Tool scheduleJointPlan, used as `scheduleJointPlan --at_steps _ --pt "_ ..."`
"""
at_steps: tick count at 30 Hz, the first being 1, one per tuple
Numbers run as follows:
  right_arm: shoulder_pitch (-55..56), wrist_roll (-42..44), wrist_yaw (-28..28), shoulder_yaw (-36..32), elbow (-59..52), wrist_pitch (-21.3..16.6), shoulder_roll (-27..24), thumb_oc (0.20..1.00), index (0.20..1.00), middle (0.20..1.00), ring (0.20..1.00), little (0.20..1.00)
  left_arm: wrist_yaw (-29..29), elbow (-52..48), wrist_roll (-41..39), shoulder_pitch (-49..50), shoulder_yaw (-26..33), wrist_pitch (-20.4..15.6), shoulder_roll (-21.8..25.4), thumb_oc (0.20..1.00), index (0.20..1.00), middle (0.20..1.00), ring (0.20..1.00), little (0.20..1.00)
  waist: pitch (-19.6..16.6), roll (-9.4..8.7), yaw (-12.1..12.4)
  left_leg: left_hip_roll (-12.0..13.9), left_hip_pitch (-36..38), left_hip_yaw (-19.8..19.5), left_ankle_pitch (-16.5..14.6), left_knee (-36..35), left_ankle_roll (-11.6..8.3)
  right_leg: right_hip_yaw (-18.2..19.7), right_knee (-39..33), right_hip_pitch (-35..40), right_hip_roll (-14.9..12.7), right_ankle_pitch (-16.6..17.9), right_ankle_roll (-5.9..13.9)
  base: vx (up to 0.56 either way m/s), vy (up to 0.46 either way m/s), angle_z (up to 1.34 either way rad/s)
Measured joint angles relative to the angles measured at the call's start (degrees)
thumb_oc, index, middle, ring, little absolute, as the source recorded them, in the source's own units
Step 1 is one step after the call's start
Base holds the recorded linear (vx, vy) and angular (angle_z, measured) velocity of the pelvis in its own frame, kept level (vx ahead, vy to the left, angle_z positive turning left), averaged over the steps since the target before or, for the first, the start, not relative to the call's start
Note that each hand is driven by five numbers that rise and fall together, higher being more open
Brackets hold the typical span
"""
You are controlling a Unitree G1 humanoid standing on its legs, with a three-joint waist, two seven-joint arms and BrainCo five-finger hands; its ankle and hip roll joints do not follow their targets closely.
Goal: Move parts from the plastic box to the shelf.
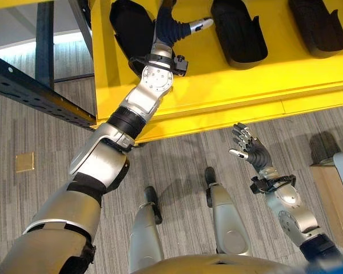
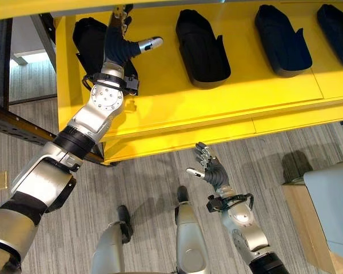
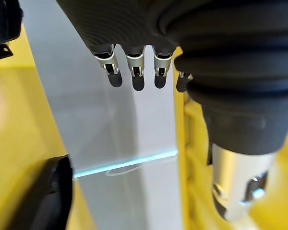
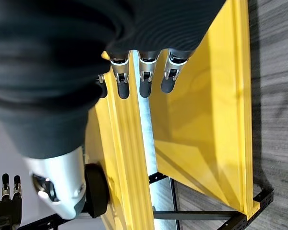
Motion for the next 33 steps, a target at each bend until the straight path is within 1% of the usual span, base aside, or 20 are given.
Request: scheduleJointPlan --at_steps 7,10,14,18,20,21,28,33 --pt "0.9 0.1 0.1 0.1 0.0 0.0 -0.3 1.000 1.000 1.000 1.000 1.000 -0.3 11.4 -0.5 -3.7 -0.4 1.3 0.4 1.000 1.000 1.000 1.000 1.000 0.0 0.04 -0.3 0.3 0.0 0.6 0.1 -0.2 -0.19 0.2 -0.1 -0.5 0.4 0.5 -0.20 0.02 -0.011 -0.05" --pt "1.0 0.1 0.1 0.1 0.0 0.0 -0.3 1.000 1.000 1.000 1.000 1.000 -0.2 14.2 -1.6 -4.3 0.2 2.1 1.7 1.000 1.000 1.000 1.000 1.000 0.0 0.04 -0.4 0.4 0.0 1.0 0.1 -0.4 -0.19 0.6 -0.1 -0.9 0.4 0.5 -0.16 0.02 -0.011 -0.04" --pt "0.9 0.1 0.1 0.1 0.0 0.0 -0.4 1.000 1.000 1.000 1.000 1.000 0.1 17.0 -2.7 -4.5 1.4 2.4 2.0 1.000 1.000 1.000 1.000 1.000 0.0 0.04 -0.3 0.4 -0.3 1.4 0.1 -0.5 -0.19 1.1 -0.3 -1.5 0.5 0.6 -0.11 0.02 -0.008 -0.04" --pt "1.0 0.1 0.0 0.2 0.0 0.0 -0.4 1.000 1.000 1.000 1.000 1.000 0.2 19.1 -2.8 -4.7 1.7 3.1 2.1 1.000 1.000 1.000 1.000 1.000 0.0 0.03 -0.5 0.4 -0.4 1.6 0.1 -0.9 -0.20 1.1 -0.8 -1.6 0.6 0.9 -0.11 0.01 -0.001 -0.02" --pt "1.0 0.1 0.0 0.3 0.0 0.0 -0.4 1.000 1.000 1.000 1.000 1.000 0.4 19.4 -3.1 -4.7 2.7 3.3 2.1 1.000 1.000 1.000 1.000 1.000 0.0 0.03 -0.7 0.5 -0.5 1.7 0.1 -1.1 -0.20 1.1 -1.2 -1.6 0.6 1.0 -0.08 0.00 0.000 0.00" --pt "1.0 0.1 0.0 0.7 0.0 0.0 -0.4 1.000 1.000 1.000 1.000 1.000 1.3 20.3 -3.9 -5.0 3.1 3.4 2.2 1.000 1.000 1.000 1.000 1.000 0.0 0.02 -1.0 0.4 -0.6 1.7 0.1 -1.1 -0.18 1.2 -1.4 -1.7 0.6 1.1 -0.05 0.00 0.000 0.00" --pt "1.0 0.2 -0.3 2.0 0.0 0.0 -0.4 1.000 1.000 1.000 1.000 1.000 2.4 21.6 -3.9 -6.3 3.2 3.6 2.3 1.000 1.000 1.000 1.000 1.000 0.0 -0.02 -1.5 0.4 -2.2 2.1 0.0 -1.2 -0.16 1.4 -1.7 -3.4 0.7 1.3 0.11 0.00 0.000 -0.01" --pt "1.0 0.3 -0.4 2.5 0.0 0.0 -0.4 1.000 1.000 1.000 1.000 1.000 2.3 22.4 -6.6 -6.8 3.8 3.6 2.3 1.000 1.000 1.000 1.000 1.000 0.8 -0.84 -1.8 0.4 -3.3 3.6 -0.2 -1.1 -0.03 3.0 -1.5 -5.6 0.8 1.4 0.32 0.02 0.002 -0.11"
